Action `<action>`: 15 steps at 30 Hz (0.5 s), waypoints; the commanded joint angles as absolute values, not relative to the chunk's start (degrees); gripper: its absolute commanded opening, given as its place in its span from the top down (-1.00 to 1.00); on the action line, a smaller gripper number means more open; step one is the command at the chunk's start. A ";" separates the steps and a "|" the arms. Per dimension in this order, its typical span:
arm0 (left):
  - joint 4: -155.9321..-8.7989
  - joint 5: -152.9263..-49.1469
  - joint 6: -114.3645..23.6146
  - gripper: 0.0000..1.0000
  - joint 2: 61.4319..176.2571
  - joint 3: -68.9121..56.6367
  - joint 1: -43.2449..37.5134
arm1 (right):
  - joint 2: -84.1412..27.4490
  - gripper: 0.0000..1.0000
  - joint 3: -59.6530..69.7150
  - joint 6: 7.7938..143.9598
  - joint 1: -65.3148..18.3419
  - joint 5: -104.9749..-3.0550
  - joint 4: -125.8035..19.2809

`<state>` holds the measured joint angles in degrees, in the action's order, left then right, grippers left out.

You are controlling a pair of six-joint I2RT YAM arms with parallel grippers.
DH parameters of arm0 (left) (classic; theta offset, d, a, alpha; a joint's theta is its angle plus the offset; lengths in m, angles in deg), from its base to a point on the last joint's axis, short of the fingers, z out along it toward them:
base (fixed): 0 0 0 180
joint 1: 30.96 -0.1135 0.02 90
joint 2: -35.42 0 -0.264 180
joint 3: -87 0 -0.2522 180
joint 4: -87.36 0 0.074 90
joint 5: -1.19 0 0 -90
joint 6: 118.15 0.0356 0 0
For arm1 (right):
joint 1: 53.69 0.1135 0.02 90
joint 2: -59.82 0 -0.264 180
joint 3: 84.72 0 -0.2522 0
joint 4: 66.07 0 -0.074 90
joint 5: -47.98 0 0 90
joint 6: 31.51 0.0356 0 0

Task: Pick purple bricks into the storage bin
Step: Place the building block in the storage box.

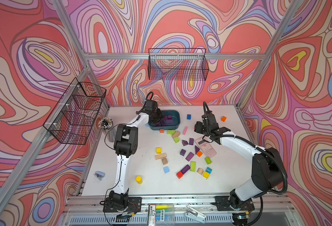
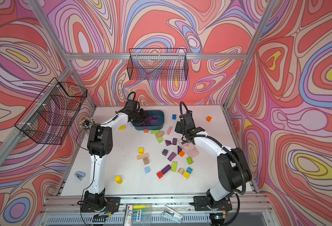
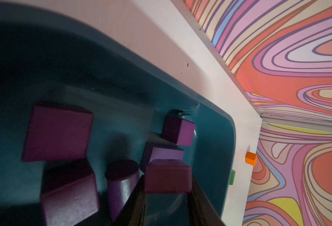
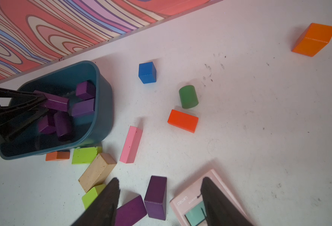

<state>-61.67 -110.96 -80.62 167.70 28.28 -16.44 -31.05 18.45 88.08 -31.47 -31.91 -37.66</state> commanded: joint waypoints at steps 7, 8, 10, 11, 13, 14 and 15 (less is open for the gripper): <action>-54.11 -107.07 -77.78 0.13 167.60 32.81 -17.08 | -30.96 -0.39 17.45 87.30 -31.45 -31.20 -36.94; -53.75 -106.61 -77.49 0.09 167.36 32.74 -17.08 | -30.83 -0.39 17.36 87.24 -31.45 -31.25 -36.93; -52.67 -105.71 -76.86 0.01 166.70 32.73 -17.17 | -30.73 -0.39 17.45 87.10 -31.51 -31.12 -37.10; -52.26 -105.51 -76.51 -0.04 166.40 32.73 -17.17 | -30.61 -0.39 17.61 87.06 -31.45 -31.15 -37.23; -51.55 -105.08 -75.70 -0.12 165.74 32.66 -17.28 | -30.49 -0.39 17.85 87.06 -31.48 -31.13 -37.58; -51.28 -104.68 -75.33 -0.16 165.31 32.51 -17.25 | -30.37 -0.39 17.93 87.06 -31.50 -31.17 -37.67; -51.04 -104.42 -74.98 -0.20 164.92 32.32 -17.25 | -30.36 -0.39 17.96 87.06 -31.45 -31.20 -37.80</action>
<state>-54.24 -106.59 -77.06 167.81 31.67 -16.51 -31.05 18.45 87.49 -31.47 -31.91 -37.61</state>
